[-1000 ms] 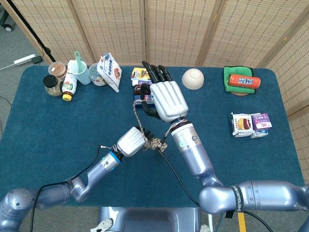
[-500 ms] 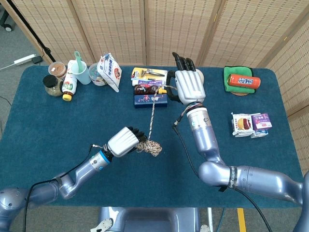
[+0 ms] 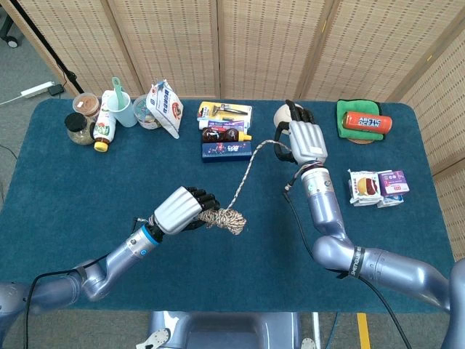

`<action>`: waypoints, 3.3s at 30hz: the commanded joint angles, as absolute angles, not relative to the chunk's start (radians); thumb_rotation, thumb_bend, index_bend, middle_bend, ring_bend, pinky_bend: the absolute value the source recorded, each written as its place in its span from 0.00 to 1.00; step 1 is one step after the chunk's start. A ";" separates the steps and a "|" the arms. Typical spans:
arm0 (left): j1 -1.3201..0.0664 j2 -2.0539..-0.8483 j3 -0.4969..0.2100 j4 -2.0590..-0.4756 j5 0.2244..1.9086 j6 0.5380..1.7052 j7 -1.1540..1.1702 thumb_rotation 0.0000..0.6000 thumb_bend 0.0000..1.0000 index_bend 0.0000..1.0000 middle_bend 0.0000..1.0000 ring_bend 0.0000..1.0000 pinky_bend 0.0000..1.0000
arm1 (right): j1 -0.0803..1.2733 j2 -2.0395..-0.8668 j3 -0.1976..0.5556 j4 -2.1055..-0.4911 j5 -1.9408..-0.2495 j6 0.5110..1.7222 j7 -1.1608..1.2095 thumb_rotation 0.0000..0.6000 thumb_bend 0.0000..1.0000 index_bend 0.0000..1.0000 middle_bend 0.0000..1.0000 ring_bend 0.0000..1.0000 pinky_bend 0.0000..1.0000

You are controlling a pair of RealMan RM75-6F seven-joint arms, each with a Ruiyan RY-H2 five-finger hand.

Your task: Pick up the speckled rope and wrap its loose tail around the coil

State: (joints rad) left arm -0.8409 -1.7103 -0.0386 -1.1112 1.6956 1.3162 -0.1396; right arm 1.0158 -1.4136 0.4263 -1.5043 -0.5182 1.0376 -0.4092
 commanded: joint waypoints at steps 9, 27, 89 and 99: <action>-0.847 -1.691 -0.146 -1.226 1.600 1.293 -0.060 1.00 0.38 0.65 0.52 0.53 0.67 | 0.949 -1.472 0.321 -1.476 -0.634 1.019 -0.359 1.00 0.52 0.71 0.00 0.00 0.00; -0.886 -1.808 -0.284 -1.251 1.462 1.279 0.290 1.00 0.38 0.66 0.53 0.53 0.67 | 0.838 -1.476 0.182 -1.681 -0.844 1.163 -0.429 1.00 0.56 0.72 0.00 0.00 0.00; -0.944 -2.049 -0.210 -0.948 1.460 1.247 0.495 1.00 0.39 0.69 0.53 0.53 0.67 | 0.732 -1.464 0.229 -2.244 -1.093 1.280 -0.708 1.00 0.56 0.72 0.00 0.00 0.00; -0.952 -2.013 -0.163 -0.935 1.534 1.244 0.449 1.00 0.40 0.70 0.53 0.53 0.67 | 0.840 -1.428 0.352 -2.168 -0.839 1.239 -0.790 1.00 0.56 0.72 0.00 0.00 0.00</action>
State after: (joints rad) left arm -0.9508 -2.0159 -0.1666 -0.9386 1.5286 1.2428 0.4532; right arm 0.8115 -1.4367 0.3252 -2.1925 -0.8784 1.2486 -0.7650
